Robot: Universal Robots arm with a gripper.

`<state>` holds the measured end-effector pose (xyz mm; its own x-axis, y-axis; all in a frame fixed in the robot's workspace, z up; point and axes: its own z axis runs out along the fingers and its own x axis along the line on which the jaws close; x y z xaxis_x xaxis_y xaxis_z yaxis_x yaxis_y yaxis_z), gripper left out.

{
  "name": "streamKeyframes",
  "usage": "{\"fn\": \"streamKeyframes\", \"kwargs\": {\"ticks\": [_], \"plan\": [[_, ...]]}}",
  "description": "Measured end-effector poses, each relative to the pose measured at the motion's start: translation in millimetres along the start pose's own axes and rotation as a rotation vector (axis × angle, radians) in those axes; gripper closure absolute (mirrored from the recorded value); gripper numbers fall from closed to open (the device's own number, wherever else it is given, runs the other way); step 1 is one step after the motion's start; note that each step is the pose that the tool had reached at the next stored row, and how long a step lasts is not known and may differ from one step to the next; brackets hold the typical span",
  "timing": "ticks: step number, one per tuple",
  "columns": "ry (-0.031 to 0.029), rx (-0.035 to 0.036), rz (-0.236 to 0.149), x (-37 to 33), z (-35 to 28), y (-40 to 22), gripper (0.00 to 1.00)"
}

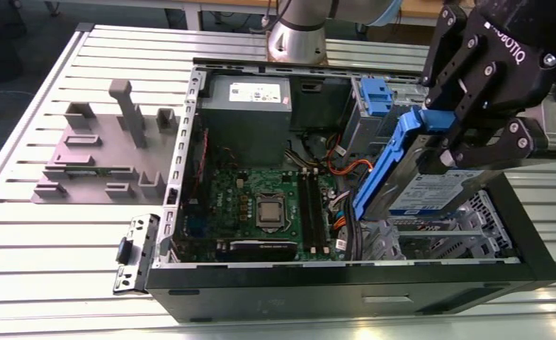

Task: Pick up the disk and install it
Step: 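Pick up the disk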

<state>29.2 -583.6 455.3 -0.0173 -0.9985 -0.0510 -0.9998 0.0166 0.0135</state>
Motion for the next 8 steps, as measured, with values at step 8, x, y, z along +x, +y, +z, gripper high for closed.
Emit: {"fn": "streamKeyframes", "kwargs": {"ticks": [8], "plan": [[-0.0039,-0.0006,0.0,5.1,0.1,-9.9,0.64]]}}
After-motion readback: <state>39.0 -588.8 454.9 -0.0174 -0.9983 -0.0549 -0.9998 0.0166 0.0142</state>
